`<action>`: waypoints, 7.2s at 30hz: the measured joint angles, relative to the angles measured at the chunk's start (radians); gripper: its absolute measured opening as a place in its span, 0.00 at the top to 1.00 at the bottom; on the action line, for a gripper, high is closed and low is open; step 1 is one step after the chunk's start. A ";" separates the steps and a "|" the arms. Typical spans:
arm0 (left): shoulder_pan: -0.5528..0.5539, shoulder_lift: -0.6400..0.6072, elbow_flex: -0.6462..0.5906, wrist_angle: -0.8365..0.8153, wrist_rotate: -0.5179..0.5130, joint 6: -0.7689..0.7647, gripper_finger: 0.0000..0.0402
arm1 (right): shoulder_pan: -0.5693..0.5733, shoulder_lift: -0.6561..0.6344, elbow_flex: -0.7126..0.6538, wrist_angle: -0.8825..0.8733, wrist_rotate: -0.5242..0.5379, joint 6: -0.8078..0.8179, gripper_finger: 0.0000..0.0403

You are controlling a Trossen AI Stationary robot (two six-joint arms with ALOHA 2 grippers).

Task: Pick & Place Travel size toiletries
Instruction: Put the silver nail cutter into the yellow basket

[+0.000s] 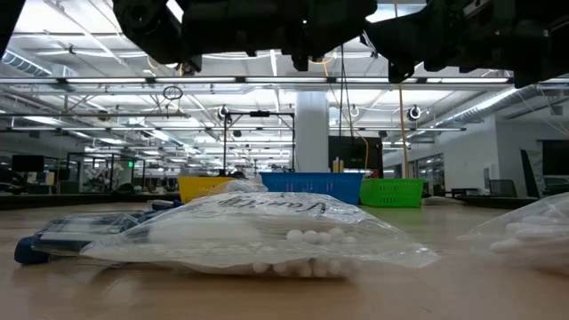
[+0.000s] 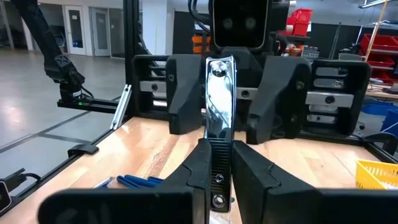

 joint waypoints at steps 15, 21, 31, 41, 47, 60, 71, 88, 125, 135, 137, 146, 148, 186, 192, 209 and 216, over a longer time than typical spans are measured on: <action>0.004 -0.001 0.002 -0.005 0.021 0.041 0.90 | 0.000 -0.001 0.000 -0.020 0.000 -0.003 0.92; 0.004 -0.012 0.000 -0.018 0.000 -0.002 0.90 | 0.001 -0.002 0.000 -0.088 0.036 0.039 0.75; 0.009 -0.271 -0.001 -0.491 -0.290 0.101 0.90 | 0.000 -0.123 -0.001 -0.349 0.134 0.114 0.35; 0.315 -0.470 -0.254 -0.557 -0.418 -0.067 0.90 | 0.000 -0.291 -0.001 -0.552 0.191 0.162 0.35; 0.593 -0.458 -0.349 -0.573 -0.370 -0.301 0.90 | 0.000 -0.293 -0.001 -0.555 0.191 0.163 0.38; 0.720 -0.393 -0.358 -0.579 -0.278 -0.425 0.63 | 0.000 -0.293 -0.001 -0.554 0.183 0.174 0.38; 0.643 -0.423 -0.356 -0.566 -0.273 -0.348 0.35 | 0.033 -0.156 -0.001 -0.425 0.129 0.150 0.39; 0.378 -0.459 -0.350 -0.445 -0.227 -0.392 0.31 | 0.014 0.491 0.428 -0.676 0.053 0.019 0.43; 0.339 -0.459 -0.352 -0.471 -0.229 -0.392 0.33 | 0.133 0.407 0.434 -1.054 -0.147 0.011 0.47; 0.339 -0.459 -0.352 -0.479 -0.228 -0.392 0.33 | 0.134 0.405 0.437 -1.155 -0.053 0.031 0.62; 0.339 -0.459 -0.352 -0.480 -0.229 -0.392 0.32 | 0.134 0.405 0.437 -1.154 -0.054 0.031 0.71; 0.338 -0.459 -0.352 -0.480 -0.228 -0.362 0.33 | 0.111 0.394 0.433 -1.100 -0.048 0.027 0.92; 0.332 -0.459 -0.352 -0.480 -0.229 -0.333 0.33 | 0.108 0.381 0.430 -1.057 -0.042 -0.008 0.92; -0.019 -0.129 -0.114 0.008 -0.137 0.038 0.33 | -0.072 0.228 0.051 0.374 -0.108 -0.153 0.92; -0.022 -0.092 -0.064 -0.008 -0.135 0.091 0.33 | -0.072 0.229 0.049 0.369 -0.110 -0.155 0.92; -0.027 -0.095 -0.060 -0.004 -0.108 0.131 0.66 | -0.072 0.229 0.049 0.348 -0.110 -0.171 0.92; -0.027 -0.096 -0.060 -0.004 -0.112 0.136 0.93 | -0.072 0.227 0.049 0.344 -0.092 -0.124 0.91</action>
